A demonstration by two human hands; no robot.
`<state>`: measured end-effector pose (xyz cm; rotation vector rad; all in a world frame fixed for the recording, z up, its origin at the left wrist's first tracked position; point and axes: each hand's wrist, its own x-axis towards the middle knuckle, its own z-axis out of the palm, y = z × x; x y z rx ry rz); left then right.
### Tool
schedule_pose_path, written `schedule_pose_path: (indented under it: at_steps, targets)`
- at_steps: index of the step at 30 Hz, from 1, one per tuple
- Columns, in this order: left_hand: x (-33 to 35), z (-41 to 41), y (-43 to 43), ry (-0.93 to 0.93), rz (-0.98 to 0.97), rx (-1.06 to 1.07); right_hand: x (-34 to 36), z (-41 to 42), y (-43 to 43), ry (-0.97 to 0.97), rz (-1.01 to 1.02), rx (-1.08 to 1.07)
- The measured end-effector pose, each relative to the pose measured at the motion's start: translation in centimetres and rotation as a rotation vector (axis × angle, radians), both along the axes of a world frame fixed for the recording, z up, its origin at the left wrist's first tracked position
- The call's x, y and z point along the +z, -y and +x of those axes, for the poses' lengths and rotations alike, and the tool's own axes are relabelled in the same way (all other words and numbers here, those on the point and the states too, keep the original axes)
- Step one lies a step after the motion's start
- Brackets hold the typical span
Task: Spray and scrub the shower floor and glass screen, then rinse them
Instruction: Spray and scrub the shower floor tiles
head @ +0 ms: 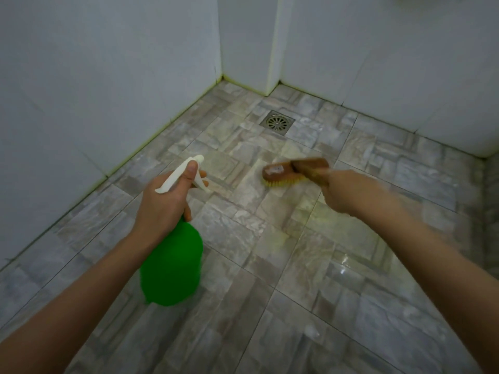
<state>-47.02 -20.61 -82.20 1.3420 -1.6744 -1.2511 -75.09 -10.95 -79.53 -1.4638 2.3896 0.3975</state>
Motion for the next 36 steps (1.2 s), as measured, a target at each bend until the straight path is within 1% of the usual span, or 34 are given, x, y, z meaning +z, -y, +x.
schedule_pose_path:
  at_steps: [3, 7, 9, 13, 15, 18, 22, 25, 28, 32, 36]
  targets:
    - [0.1, -0.9, 0.5, -0.022, -0.016, -0.002, 0.0, -2.1, 2.8, 0.055, -0.067, 0.001]
    - [0.1, -1.7, 1.2, -0.025, -0.007, -0.017, 1.8, -2.4, 5.9, -0.006, 0.037, -0.066]
    - [0.2, -2.0, 1.6, -0.023, -0.005, -0.009, 0.6, -2.4, 7.6, -0.024, 0.035, -0.047]
    - [0.1, -2.7, 2.4, -0.036, -0.007, -0.007, -2.8, -5.3, 11.7, -0.006, -0.08, 0.012]
    - [0.0, -3.2, 2.9, -0.041, -0.013, -0.012, -2.8, -5.9, 14.2, -0.024, -0.071, 0.023]
    - [0.1, -4.1, 3.8, -0.039, -0.03, -0.001, -2.7, -5.0, 16.7, -0.056, -0.033, -0.019]
    - [0.5, -5.5, 5.0, -0.063, -0.042, -0.011, -4.4, -5.9, 18.3, -0.042, -0.098, -0.06]
    - [0.6, -6.0, 5.7, -0.065, -0.068, -0.021, -3.8, -6.3, 19.9, -0.042, -0.107, -0.05]
    - [0.5, -6.3, 6.1, -0.079, -0.071, -0.019, -3.7, -6.1, 19.9, -0.065, -0.08, -0.042]
    - [0.2, -6.3, 6.5, -0.078, -0.072, 0.0, -5.1, -8.6, 19.9, -0.059, -0.15, -0.064]
    - [-0.3, -6.3, 7.1, -0.084, -0.088, 0.001, -3.9, -7.9, 20.3, -0.068, -0.092, -0.113]
